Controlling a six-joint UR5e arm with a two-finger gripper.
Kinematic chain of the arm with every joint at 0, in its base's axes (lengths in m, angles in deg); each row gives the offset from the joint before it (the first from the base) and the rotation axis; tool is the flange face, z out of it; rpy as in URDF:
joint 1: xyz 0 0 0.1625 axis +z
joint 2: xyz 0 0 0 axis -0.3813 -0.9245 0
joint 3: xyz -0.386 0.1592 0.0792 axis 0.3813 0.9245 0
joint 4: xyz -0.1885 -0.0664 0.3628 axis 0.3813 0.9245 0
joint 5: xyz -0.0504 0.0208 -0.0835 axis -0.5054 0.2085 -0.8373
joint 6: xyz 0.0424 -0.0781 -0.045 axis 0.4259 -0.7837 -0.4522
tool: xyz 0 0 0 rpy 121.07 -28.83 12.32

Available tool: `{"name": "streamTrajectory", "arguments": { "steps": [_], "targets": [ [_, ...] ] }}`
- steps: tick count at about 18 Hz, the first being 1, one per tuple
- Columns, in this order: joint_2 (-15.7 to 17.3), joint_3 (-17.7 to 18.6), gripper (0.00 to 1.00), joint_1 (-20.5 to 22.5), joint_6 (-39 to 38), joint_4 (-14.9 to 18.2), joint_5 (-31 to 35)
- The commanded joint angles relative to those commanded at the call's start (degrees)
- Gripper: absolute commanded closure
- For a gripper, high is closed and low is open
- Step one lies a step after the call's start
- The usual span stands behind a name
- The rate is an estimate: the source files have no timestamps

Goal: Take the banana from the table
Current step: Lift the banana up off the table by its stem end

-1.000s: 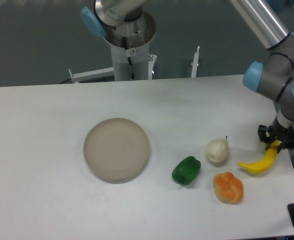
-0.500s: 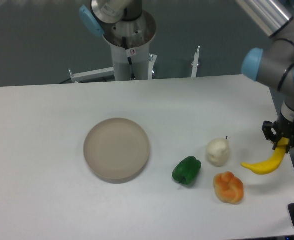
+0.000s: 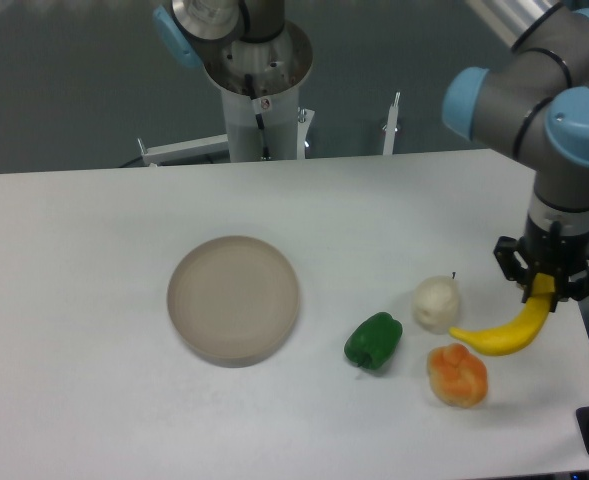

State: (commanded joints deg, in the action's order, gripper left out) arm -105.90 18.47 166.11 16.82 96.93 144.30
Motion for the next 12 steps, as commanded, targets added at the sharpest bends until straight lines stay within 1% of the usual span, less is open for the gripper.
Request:
{"name": "streamTrajectory", "arguments": {
  "steps": [1, 3, 6, 8, 12],
  "targets": [
    [0.35, 0.09, 0.74, -0.09, 0.09, 0.88, 0.09],
    [0.88, 0.17, 0.74, -0.61, 0.09, 1.41, 0.09],
    [1.23, 1.23, 0.74, -0.79, 0.09, 1.42, 0.09],
    [1.41, 1.84, 0.74, -1.84, 0.09, 1.33, 0.26],
    [1.76, 1.93, 0.74, -2.02, 0.00, 1.42, 0.26]
  ]
}}
